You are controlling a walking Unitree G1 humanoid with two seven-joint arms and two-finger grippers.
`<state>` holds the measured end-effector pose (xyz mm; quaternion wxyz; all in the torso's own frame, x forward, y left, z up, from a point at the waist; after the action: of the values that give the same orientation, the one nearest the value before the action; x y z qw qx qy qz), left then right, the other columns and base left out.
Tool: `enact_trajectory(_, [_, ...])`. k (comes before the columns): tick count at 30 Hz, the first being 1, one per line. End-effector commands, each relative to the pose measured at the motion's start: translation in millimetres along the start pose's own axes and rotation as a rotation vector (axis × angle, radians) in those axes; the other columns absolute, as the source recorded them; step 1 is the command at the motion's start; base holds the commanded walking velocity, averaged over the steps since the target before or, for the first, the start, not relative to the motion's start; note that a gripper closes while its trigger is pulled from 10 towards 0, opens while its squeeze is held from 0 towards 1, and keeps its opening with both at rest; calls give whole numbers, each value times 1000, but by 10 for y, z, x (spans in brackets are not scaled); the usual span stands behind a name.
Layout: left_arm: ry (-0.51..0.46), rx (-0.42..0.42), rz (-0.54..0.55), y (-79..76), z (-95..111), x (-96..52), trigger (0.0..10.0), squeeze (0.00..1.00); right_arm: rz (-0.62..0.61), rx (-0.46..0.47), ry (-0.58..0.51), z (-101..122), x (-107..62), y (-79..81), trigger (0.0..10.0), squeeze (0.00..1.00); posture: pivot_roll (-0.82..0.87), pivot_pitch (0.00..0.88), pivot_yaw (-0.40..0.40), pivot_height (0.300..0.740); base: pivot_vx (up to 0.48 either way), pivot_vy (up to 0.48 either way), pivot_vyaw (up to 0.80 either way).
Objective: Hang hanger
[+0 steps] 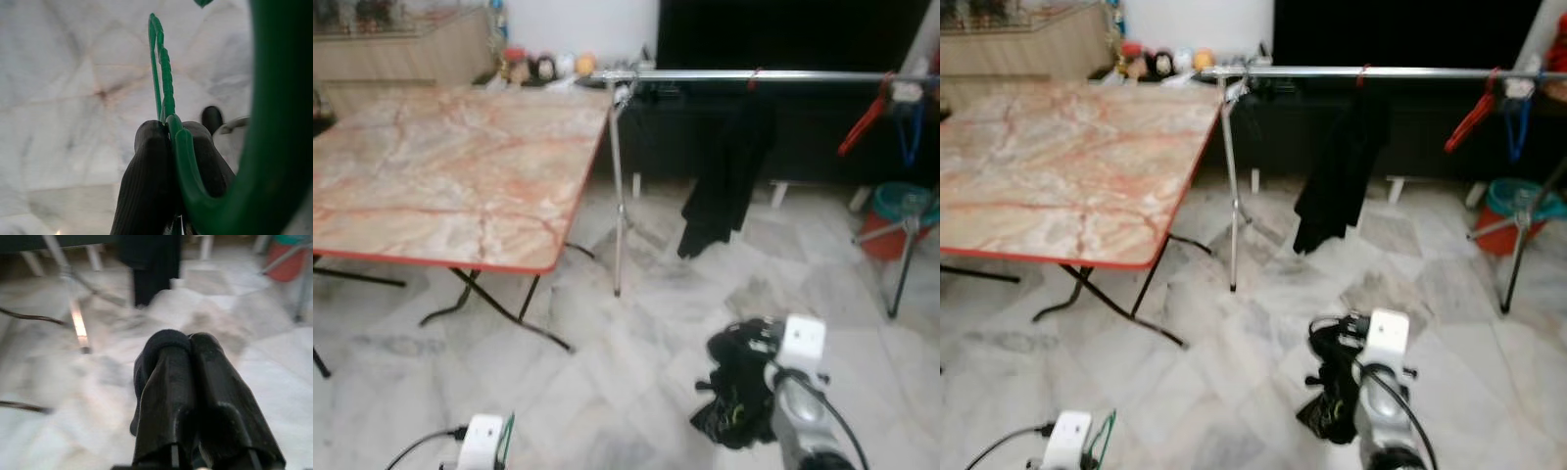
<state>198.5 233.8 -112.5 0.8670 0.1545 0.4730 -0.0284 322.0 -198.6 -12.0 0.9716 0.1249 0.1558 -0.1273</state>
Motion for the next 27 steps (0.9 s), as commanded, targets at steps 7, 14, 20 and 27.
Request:
enact_trajectory(7, [20,13,-13,-37,-47,-3,10000,0,3,-6,-44,129,38,-15,10000,0,77,0,29,740,0,370,0])
enact_trajectory(14, [14,15,-15,-44,-18,3,10000,0,-1,-6,-46,138,43,-22,10000,0,78,0,27,740,0,371,0])
enact_trajectory(20, [10,18,-16,-44,-3,5,10000,0,-1,-1,-55,155,46,-22,10000,0,83,0,25,740,0,369,0])
enact_trajectory(27, [13,17,-16,-45,-9,5,10000,0,3,-3,-67,177,49,-8,10000,0,85,0,24,740,0,370,0])
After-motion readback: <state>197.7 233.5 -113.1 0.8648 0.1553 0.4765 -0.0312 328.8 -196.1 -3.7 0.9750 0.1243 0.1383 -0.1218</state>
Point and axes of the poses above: a point about 5 cm out from each wrist's last joint towards the gripper, its own x axis pointing out of the wrist towards the gripper, its own z axis along the axis of the wrist's last joint, y = z × x, the point moved 4 cm from there along x, pointing out of the wrist towards the gripper, and after that the axes turned 12 degrees about x, right-handed, at the moved point
